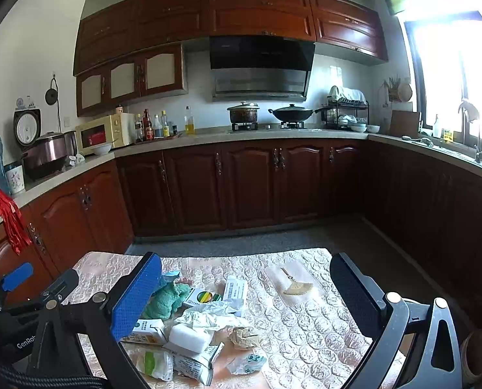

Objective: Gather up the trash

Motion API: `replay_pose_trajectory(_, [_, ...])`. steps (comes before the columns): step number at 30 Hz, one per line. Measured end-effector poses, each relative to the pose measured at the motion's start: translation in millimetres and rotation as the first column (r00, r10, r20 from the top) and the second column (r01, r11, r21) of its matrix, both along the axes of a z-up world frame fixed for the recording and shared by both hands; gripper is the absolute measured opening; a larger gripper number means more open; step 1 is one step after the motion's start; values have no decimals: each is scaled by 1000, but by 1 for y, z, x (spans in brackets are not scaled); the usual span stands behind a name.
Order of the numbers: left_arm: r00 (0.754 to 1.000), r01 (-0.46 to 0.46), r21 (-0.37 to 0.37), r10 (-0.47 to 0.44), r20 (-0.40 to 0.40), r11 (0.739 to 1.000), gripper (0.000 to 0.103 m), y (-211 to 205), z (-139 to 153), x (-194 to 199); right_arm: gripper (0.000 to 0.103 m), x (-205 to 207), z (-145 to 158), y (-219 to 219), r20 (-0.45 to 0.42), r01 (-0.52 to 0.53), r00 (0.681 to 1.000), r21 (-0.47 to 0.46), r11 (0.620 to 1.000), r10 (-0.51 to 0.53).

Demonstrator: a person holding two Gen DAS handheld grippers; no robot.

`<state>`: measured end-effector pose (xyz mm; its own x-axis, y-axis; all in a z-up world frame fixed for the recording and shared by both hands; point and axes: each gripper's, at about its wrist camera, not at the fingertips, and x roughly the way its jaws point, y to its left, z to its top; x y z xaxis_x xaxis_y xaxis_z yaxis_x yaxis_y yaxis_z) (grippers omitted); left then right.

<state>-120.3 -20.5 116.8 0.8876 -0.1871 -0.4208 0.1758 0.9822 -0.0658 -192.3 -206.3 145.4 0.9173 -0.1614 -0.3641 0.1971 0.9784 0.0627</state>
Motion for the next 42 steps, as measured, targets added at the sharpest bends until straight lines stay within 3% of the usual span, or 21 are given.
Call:
replay_pose_trajectory(19, [1000,-1,0,1,12,1000,103,-2,1,0,103,0,4,-2,-2,4,1000,-30,1000,-4])
replay_pose_trajectory(33, [1000,-1,2,1,2,1000,103,-3,-1,3,103,1,5,-9,-1,7,1000,24,1000,-7])
replay_pose_trajectory(42, [1000,-4,9,4,-6,1000,103,-3,-4,6,103,4,0,-9,-13,8,1000,-18,1000,-8])
